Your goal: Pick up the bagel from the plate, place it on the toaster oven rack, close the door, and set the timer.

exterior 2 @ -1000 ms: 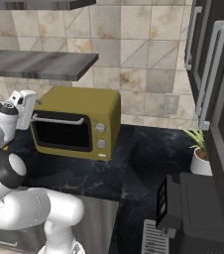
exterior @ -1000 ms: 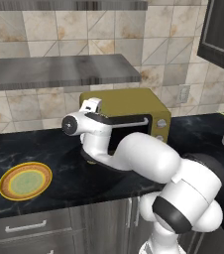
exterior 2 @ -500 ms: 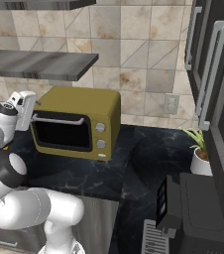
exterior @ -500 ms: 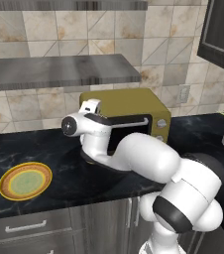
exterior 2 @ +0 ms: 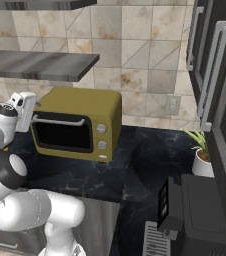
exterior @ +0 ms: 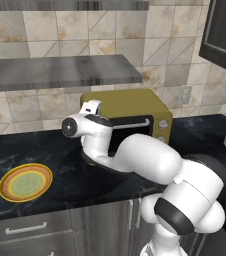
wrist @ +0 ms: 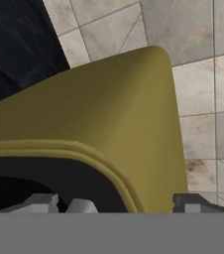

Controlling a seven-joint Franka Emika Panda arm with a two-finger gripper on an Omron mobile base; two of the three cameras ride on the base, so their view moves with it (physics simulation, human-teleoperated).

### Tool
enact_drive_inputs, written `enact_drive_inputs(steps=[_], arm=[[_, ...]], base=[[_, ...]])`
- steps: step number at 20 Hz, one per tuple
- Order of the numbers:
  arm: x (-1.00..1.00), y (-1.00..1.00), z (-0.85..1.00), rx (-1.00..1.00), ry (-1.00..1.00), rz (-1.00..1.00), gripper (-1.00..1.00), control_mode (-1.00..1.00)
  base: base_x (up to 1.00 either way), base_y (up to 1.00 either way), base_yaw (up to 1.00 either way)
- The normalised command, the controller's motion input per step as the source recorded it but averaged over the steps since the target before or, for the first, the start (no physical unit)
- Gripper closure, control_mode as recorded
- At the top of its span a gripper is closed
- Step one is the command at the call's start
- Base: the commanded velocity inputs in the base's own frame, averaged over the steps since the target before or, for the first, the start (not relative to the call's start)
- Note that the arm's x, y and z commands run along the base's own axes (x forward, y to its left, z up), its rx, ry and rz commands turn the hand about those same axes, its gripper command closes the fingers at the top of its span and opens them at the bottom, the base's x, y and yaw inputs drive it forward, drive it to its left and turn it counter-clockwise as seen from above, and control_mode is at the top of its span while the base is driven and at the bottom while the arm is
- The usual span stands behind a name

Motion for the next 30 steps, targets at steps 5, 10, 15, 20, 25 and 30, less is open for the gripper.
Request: enact_drive_inputs(steps=[5, 10, 15, 20, 25, 30], arm=[[0.03, 0.00, -0.29, 0.00, 0.00, 0.00, -1.00, -1.00], [0.08, 0.00, -0.47, -0.01, 0.00, 0.00, -1.00, -1.00], [0.06, 0.00, -0.45, -0.01, 0.00, 0.00, -1.00, -1.00], [0.00, -0.25, -0.36, -0.02, 0.00, 0.00, -1.00, -1.00], [0.00, -0.54, -0.32, -0.03, 0.00, 0.00, -1.00, -1.00], [0.00, -0.62, -0.25, 0.00, 0.00, 0.00, -1.00, -1.00]], base=[[0.00, 0.00, 0.00], [0.00, 0.00, 0.00], [0.00, 0.00, 0.00], [0.00, 0.00, 0.00], [0.00, 0.00, 0.00], [0.00, 0.00, 0.00]])
